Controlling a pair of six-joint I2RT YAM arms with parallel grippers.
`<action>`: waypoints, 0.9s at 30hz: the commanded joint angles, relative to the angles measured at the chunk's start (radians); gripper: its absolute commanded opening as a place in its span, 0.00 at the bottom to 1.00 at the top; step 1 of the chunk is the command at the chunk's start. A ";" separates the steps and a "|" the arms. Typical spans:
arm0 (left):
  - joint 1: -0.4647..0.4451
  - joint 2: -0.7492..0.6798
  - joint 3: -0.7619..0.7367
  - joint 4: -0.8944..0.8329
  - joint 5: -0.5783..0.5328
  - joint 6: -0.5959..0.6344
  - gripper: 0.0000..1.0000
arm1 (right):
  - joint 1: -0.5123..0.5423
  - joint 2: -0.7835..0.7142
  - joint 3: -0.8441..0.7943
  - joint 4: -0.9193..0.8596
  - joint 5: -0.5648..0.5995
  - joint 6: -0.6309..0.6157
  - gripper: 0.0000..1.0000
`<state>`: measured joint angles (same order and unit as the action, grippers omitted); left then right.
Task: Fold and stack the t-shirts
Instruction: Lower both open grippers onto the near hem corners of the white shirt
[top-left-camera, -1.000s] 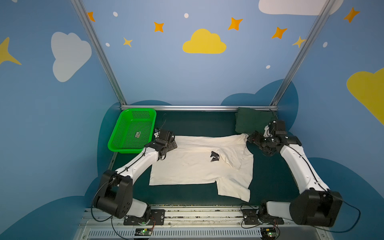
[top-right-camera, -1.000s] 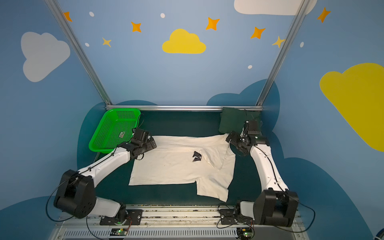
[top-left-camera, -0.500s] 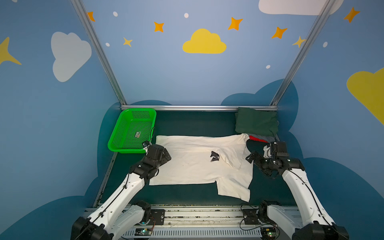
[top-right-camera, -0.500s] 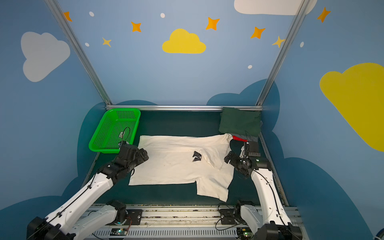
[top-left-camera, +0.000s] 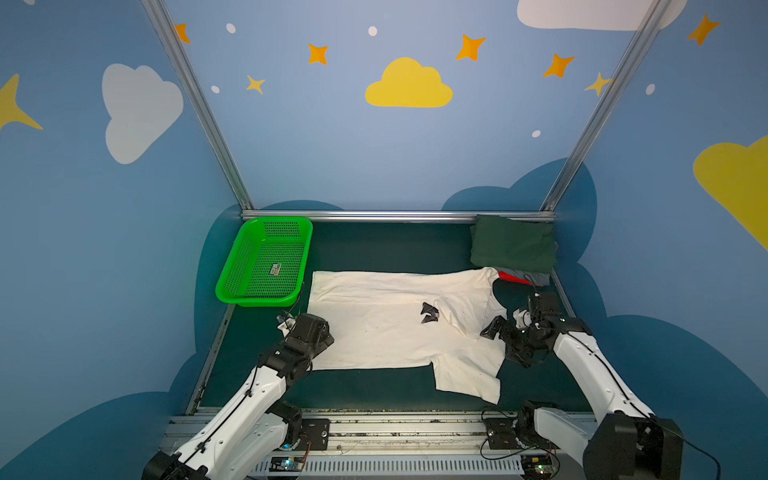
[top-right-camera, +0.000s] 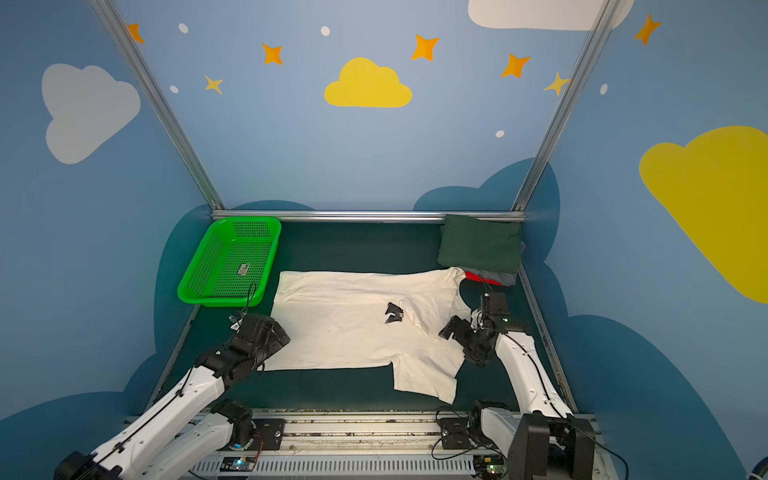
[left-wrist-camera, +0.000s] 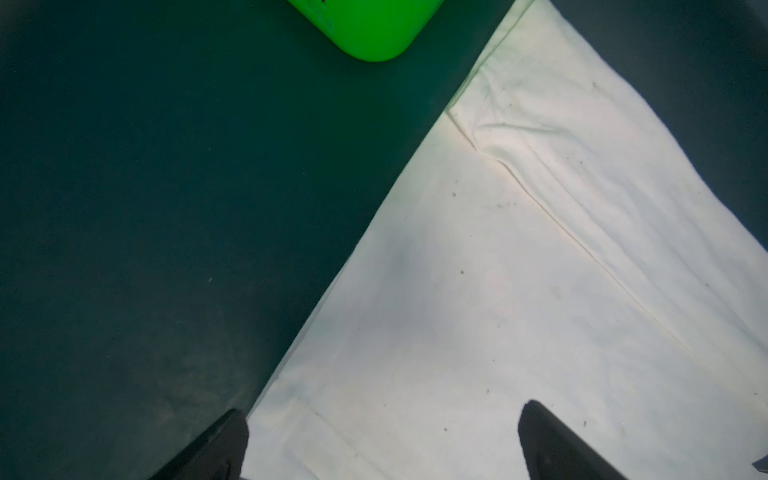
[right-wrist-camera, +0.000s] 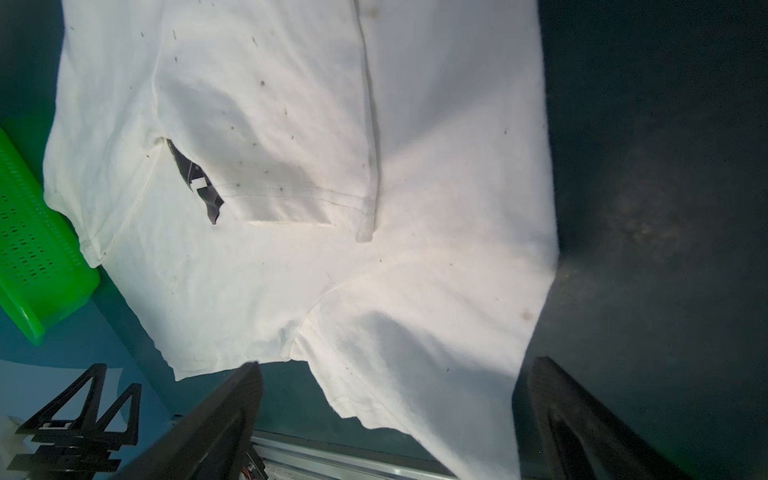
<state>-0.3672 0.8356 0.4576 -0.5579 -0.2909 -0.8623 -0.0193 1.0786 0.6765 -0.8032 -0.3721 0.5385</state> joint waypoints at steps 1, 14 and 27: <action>0.009 0.012 -0.007 0.008 -0.026 -0.024 1.00 | -0.005 0.001 -0.034 0.026 -0.022 -0.002 0.98; 0.086 0.148 -0.051 0.130 0.097 -0.035 1.00 | -0.005 0.047 -0.055 0.067 -0.040 0.002 0.98; 0.112 0.396 0.021 0.145 0.130 -0.037 1.00 | -0.005 0.048 -0.046 0.084 -0.054 0.014 0.98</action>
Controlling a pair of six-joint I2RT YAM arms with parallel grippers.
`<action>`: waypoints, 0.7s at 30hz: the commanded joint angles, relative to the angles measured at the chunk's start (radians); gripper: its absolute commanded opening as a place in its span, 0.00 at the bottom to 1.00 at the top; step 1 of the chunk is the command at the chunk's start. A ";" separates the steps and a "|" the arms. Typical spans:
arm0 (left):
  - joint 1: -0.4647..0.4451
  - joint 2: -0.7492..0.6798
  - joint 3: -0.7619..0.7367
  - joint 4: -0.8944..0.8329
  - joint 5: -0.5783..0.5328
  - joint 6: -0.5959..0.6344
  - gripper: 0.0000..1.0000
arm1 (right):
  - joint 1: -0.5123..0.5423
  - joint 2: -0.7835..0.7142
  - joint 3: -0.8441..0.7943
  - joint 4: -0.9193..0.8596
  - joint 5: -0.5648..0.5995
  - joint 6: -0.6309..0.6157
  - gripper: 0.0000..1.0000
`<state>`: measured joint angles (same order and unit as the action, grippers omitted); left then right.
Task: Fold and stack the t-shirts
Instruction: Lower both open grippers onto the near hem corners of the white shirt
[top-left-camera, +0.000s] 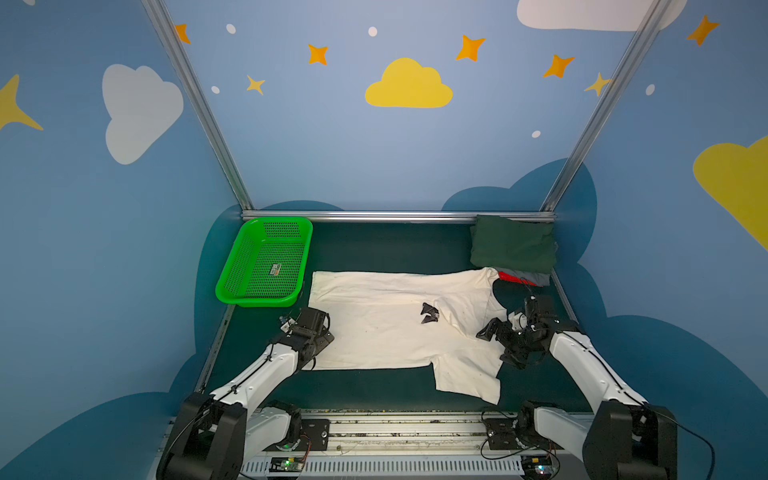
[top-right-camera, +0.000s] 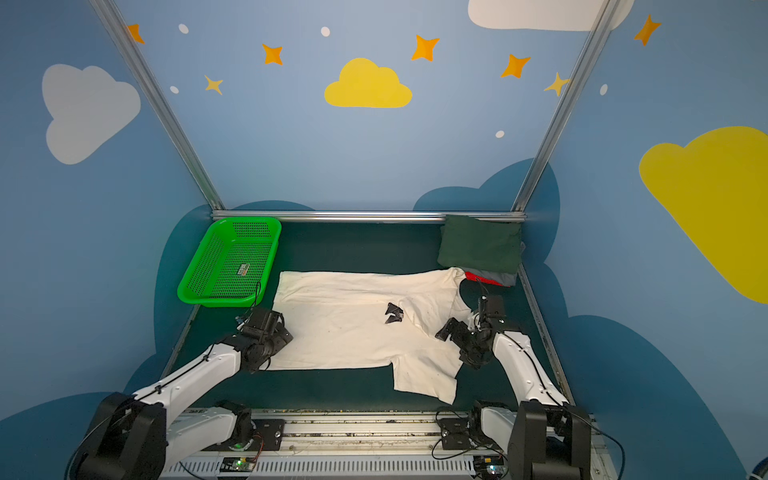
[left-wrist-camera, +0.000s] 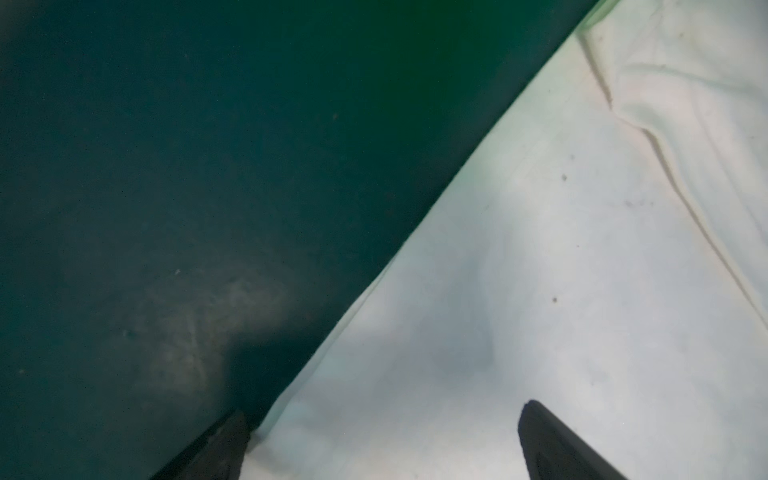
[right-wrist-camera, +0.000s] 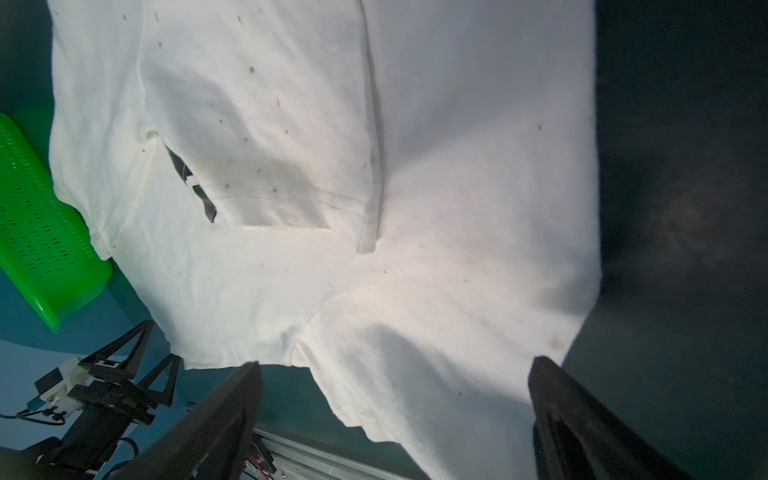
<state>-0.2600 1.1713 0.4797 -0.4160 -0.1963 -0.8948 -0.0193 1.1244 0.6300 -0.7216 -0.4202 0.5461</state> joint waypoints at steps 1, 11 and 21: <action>0.006 0.083 0.007 0.003 0.038 -0.004 1.00 | -0.005 0.006 0.002 0.002 -0.004 0.005 0.98; 0.005 0.127 0.039 -0.022 0.072 0.001 1.00 | -0.005 0.017 0.014 -0.006 -0.002 0.001 0.98; -0.027 -0.066 0.022 -0.127 0.038 -0.059 1.00 | -0.006 0.027 0.037 -0.011 -0.001 0.003 0.98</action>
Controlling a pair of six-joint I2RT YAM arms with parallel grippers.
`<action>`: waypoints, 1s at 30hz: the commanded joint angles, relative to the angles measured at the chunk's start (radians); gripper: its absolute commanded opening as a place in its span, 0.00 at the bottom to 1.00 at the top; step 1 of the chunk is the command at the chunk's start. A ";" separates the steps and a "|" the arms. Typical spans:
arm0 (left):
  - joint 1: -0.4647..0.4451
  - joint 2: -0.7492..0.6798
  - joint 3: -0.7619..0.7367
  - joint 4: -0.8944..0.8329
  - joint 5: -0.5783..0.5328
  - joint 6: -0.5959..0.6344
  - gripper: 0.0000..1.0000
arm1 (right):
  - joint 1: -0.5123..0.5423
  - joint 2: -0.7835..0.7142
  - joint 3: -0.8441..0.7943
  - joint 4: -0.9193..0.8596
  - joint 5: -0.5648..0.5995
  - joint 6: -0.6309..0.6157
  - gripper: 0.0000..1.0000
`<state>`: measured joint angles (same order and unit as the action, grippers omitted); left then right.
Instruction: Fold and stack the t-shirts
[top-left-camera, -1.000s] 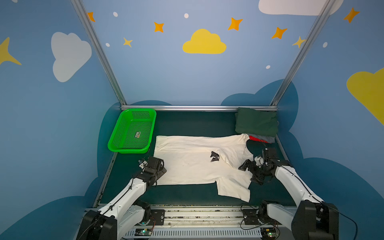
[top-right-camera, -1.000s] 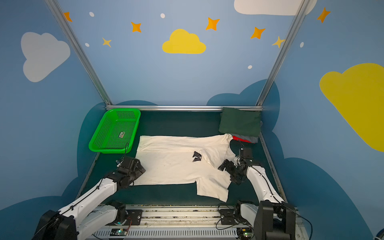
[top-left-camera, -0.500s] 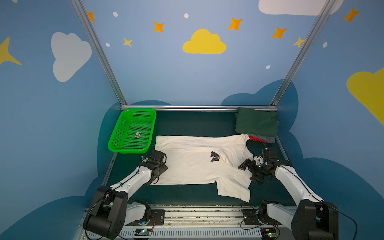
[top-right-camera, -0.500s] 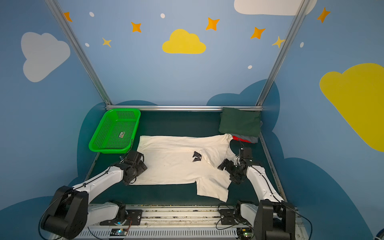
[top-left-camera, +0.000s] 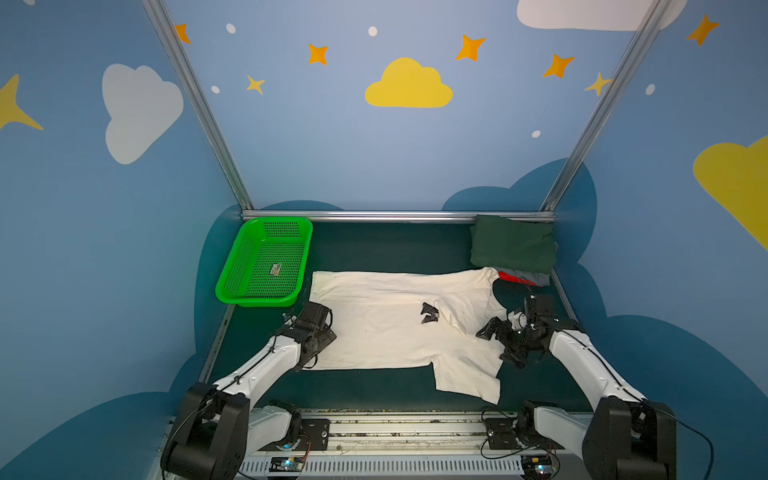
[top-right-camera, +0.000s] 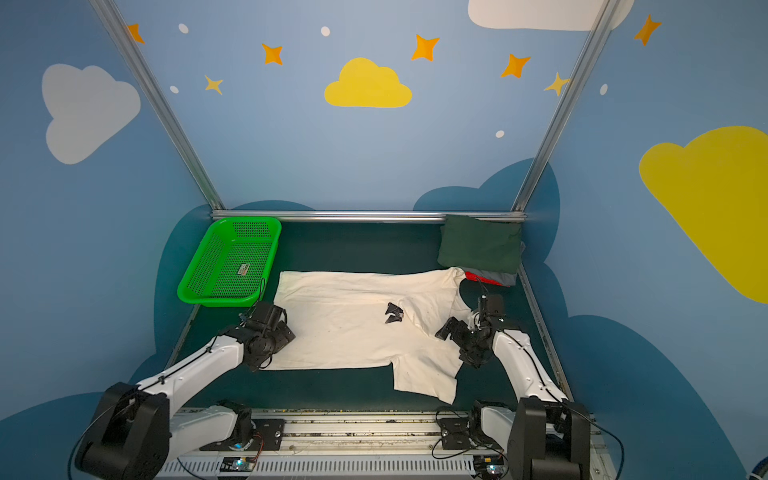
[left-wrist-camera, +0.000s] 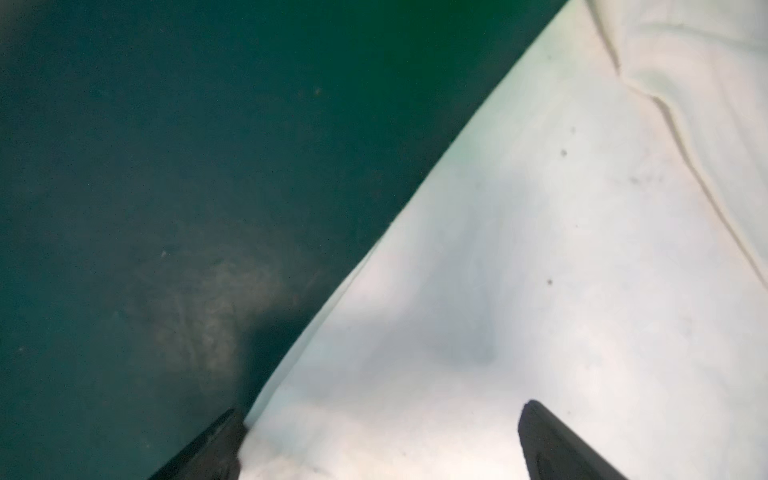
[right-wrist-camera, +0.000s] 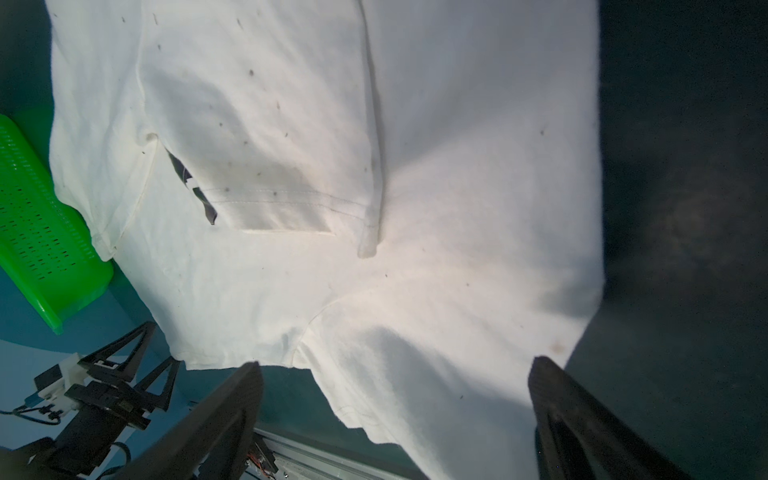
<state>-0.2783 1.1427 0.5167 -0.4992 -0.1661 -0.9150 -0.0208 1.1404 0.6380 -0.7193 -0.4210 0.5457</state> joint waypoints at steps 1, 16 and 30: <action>-0.014 -0.049 -0.013 -0.065 0.000 -0.046 1.00 | -0.004 0.015 0.028 -0.017 0.002 0.000 0.98; -0.101 -0.158 -0.076 -0.266 -0.034 -0.185 1.00 | -0.004 0.008 0.109 -0.069 0.032 -0.035 0.98; -0.102 -0.117 -0.126 -0.133 -0.052 -0.199 0.83 | -0.018 0.025 0.104 -0.076 0.035 -0.040 0.98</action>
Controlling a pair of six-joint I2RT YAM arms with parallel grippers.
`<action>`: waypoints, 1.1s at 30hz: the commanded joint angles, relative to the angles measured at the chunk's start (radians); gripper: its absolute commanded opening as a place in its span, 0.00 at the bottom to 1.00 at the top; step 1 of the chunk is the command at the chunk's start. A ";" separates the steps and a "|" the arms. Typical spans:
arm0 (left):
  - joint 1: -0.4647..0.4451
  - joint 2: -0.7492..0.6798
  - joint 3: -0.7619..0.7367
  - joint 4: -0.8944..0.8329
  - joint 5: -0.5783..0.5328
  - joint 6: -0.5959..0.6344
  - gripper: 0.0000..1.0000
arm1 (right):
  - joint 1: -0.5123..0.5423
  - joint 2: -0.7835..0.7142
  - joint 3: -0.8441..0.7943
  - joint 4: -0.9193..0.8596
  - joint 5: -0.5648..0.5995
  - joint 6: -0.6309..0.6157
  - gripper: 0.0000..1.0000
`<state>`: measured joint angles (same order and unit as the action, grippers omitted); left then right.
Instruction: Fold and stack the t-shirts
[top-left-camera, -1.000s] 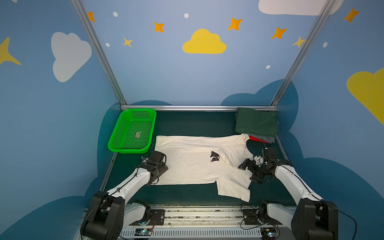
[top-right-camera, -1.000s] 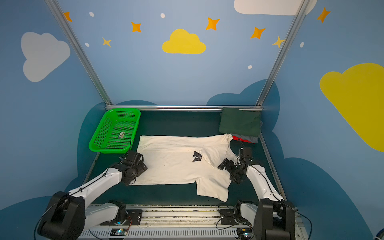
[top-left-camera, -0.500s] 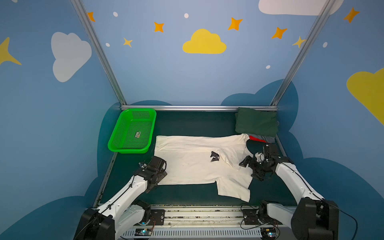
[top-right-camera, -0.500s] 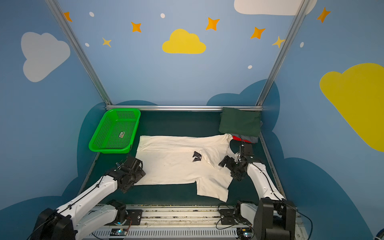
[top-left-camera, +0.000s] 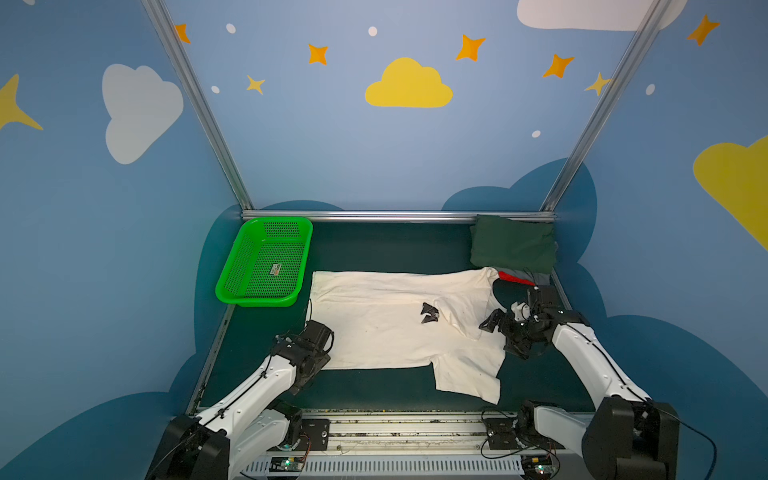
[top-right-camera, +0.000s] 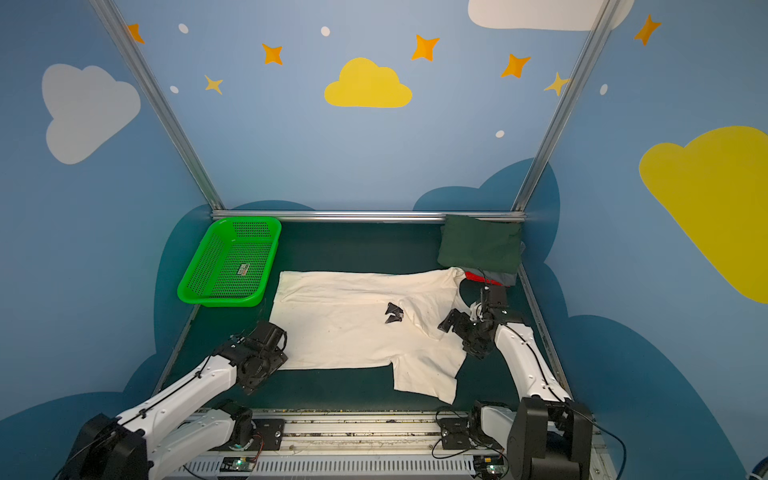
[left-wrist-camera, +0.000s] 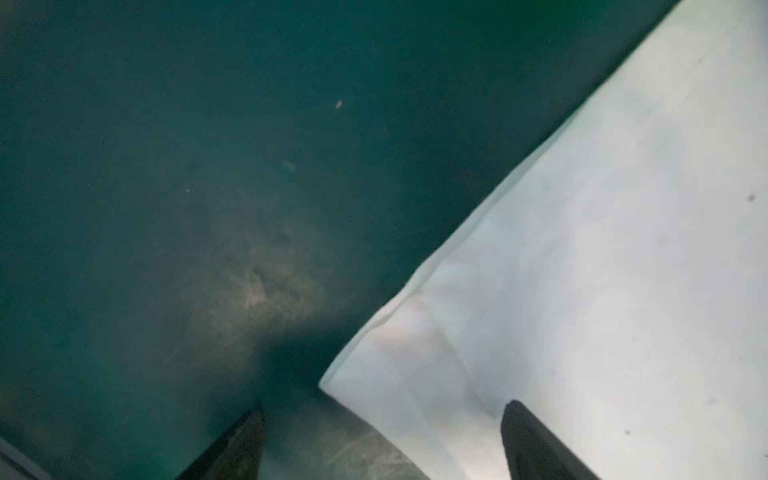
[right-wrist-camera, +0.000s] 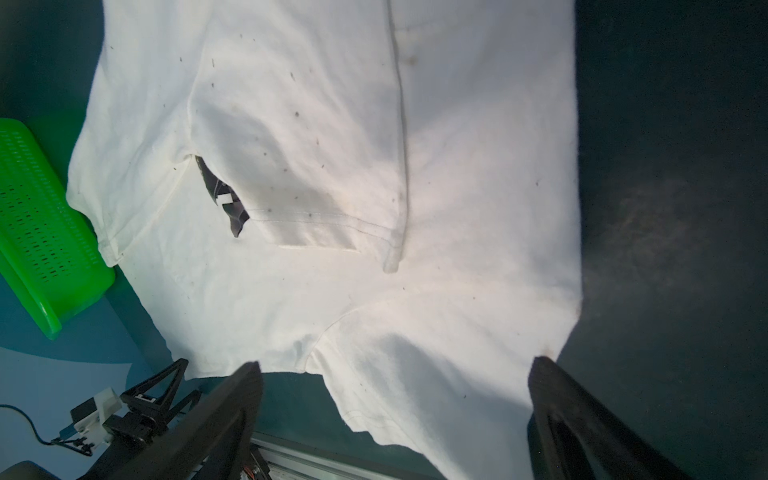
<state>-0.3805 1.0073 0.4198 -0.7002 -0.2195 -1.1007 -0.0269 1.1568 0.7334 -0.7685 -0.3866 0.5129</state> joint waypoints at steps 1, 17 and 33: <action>-0.001 0.023 -0.030 0.071 -0.003 -0.014 0.82 | -0.012 0.010 0.012 -0.034 0.003 -0.017 0.98; 0.020 0.069 0.015 0.113 -0.074 0.086 0.59 | -0.023 -0.018 0.008 -0.044 0.015 -0.013 0.98; 0.050 0.127 0.114 0.082 -0.047 0.158 0.03 | -0.024 -0.013 0.003 -0.049 0.003 -0.022 0.98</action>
<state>-0.3355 1.1328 0.4973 -0.5808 -0.2619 -0.9722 -0.0483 1.1450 0.7330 -0.7940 -0.3786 0.5072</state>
